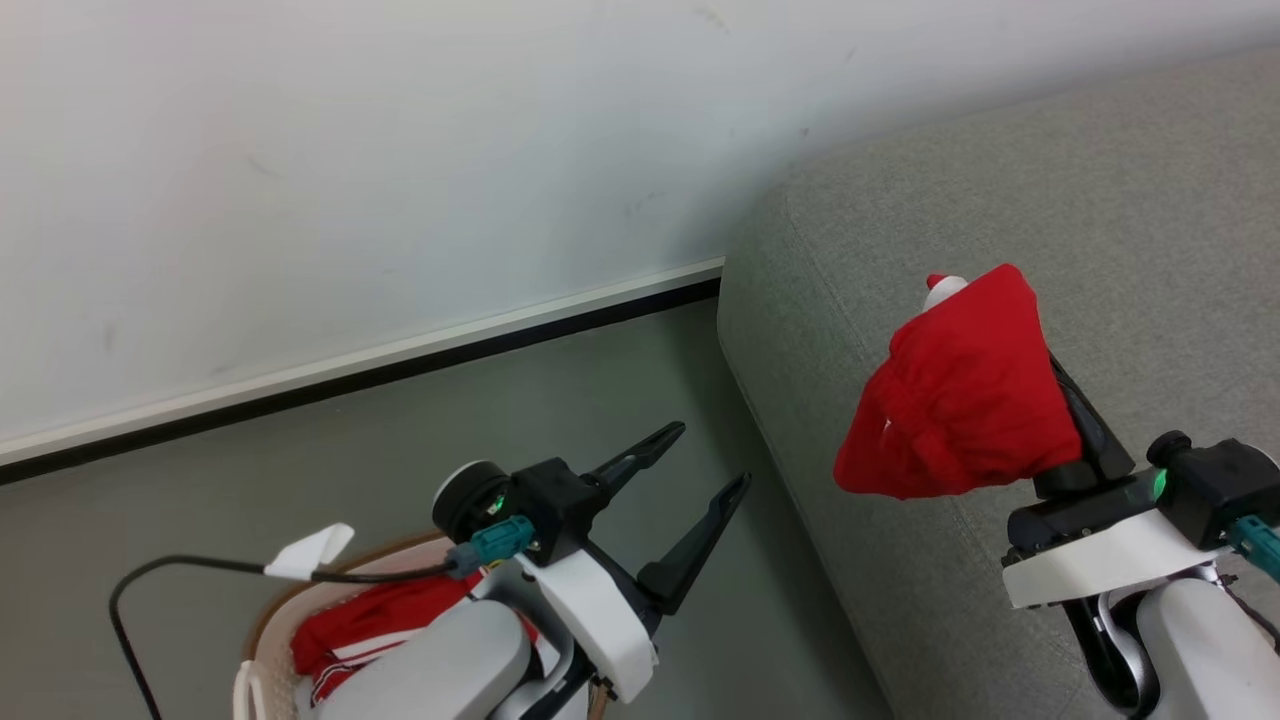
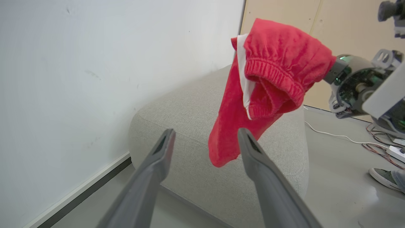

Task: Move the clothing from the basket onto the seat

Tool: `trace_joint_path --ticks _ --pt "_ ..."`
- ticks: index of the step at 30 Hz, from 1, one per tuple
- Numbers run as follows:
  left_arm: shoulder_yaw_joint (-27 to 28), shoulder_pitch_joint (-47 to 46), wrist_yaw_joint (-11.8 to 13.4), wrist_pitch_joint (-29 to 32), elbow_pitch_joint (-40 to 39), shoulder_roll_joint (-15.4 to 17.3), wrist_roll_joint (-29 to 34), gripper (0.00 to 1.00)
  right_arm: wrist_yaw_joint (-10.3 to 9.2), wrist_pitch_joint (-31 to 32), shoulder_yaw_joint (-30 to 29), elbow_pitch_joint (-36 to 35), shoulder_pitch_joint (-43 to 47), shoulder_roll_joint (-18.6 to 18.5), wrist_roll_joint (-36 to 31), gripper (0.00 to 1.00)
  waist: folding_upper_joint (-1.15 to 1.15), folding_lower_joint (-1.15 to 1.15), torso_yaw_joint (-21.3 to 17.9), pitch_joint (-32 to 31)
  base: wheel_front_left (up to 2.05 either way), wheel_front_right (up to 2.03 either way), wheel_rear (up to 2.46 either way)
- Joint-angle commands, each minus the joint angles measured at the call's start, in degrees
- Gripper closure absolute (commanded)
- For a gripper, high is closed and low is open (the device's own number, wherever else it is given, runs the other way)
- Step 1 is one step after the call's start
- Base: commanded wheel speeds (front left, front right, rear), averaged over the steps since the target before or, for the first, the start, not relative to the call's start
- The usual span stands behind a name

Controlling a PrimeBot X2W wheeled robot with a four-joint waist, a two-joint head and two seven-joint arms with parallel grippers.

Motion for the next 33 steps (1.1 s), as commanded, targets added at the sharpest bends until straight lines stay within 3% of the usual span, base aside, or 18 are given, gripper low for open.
trace_joint_path --ticks 1,13,23,33 --pt "0.22 -0.38 -0.09 -0.37 0.26 0.33 0.53 0.00 -0.12 0.04 -0.38 -0.38 -0.48 -0.56 0.13 1.00 0.00 0.00 -0.29 0.47 0.00 0.00 0.00" --pt "0.28 -4.67 -1.38 1.61 -2.27 1.93 1.49 0.00 -0.12 0.04 -5.40 2.86 -10.89 -5.16 5.92 1.00 0.00 0.00 2.78 10.03 0.00 0.00 0.00" --pt "0.84 -9.88 -2.25 4.53 -5.96 5.01 2.67 0.00 -0.12 0.04 -9.79 13.15 -24.78 -14.89 13.15 1.00 0.00 0.00 7.00 21.93 0.00 0.00 0.00" --pt "1.89 -13.83 -2.61 5.10 -7.65 6.15 3.26 0.00 -0.12 0.31 -15.48 20.67 -32.98 -21.12 10.14 1.00 0.00 0.00 12.63 29.97 0.00 0.00 0.00"
